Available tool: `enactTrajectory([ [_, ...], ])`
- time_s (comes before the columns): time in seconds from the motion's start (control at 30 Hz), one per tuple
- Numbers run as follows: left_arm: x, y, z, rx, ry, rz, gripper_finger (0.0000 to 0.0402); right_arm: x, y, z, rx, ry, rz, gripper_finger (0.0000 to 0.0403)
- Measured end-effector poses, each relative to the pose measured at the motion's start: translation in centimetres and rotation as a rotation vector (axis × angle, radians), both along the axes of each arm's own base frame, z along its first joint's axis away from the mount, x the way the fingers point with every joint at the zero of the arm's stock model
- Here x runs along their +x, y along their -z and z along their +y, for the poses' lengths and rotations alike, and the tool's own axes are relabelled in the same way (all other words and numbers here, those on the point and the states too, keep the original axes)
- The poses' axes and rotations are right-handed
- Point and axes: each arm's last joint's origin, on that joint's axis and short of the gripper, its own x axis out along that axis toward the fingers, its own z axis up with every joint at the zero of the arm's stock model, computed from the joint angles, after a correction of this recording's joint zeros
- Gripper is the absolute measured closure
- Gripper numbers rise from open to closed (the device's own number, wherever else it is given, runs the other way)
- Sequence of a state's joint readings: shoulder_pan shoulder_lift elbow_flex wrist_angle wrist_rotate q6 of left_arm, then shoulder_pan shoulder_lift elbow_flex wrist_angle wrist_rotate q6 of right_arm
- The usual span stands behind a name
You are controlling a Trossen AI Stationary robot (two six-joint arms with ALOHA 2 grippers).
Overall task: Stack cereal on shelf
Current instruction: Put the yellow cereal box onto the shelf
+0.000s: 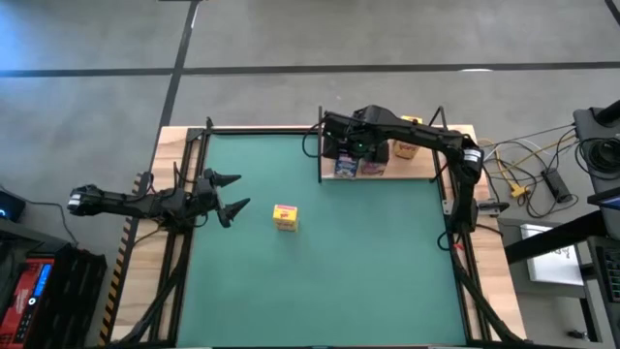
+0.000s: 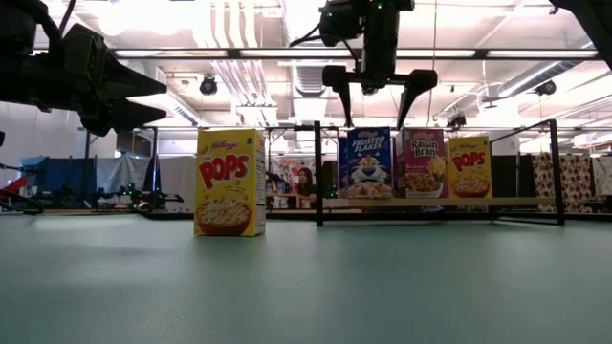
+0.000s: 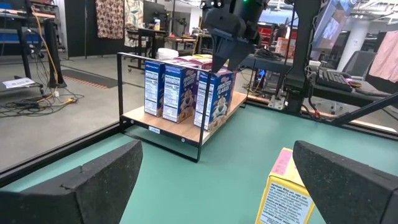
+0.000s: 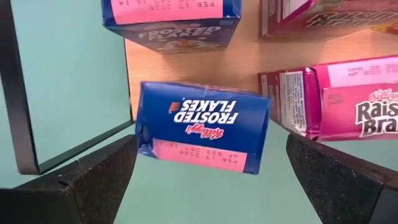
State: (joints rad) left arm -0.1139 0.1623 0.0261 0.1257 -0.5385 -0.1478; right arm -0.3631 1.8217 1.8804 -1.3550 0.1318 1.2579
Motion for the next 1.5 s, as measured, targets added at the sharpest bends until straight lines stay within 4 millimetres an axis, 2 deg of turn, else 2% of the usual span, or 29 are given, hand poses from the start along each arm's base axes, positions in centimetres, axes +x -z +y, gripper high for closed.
enactTrajectory([
  [0.17,0.0,0.0,0.0,0.0,0.0,0.0,0.0003,0.1,0.0,0.3,0.009,0.053,-0.012,0.0003],
  [0.43,0.0,0.0,0.0,0.0,0.0,0.0,0.0003,0.3,-0.4,0.7,0.016,0.04,-0.029,0.0003],
  [0.67,0.0,0.0,0.0,0.0,0.0,0.0,0.0003,0.6,-0.6,2.8,0.063,0.075,-0.018,0.0003],
  [0.8,0.0,0.0,0.0,0.0,0.0,0.0,0.0003,1.1,-0.5,4.9,0.124,0.083,-0.022,0.0003],
  [0.9,0.0,0.0,0.0,0.0,0.0,0.0,0.0003,2.1,0.0,7.2,0.161,0.066,-0.042,0.0003],
  [1.17,0.0,0.0,0.0,0.0,0.0,0.0,0.0003,6.8,2.0,12.8,0.143,-0.126,-0.241,0.0003],
  [1.3,0.0,0.0,0.0,0.0,0.0,0.0,0.0003,8.6,3.7,13.9,0.14,-0.157,-0.283,0.0003],
  [1.5,0.0,0.0,0.0,0.001,0.0,0.005,0.0003,10.6,5.2,14.0,0.148,-0.213,-0.363,0.0003],
])
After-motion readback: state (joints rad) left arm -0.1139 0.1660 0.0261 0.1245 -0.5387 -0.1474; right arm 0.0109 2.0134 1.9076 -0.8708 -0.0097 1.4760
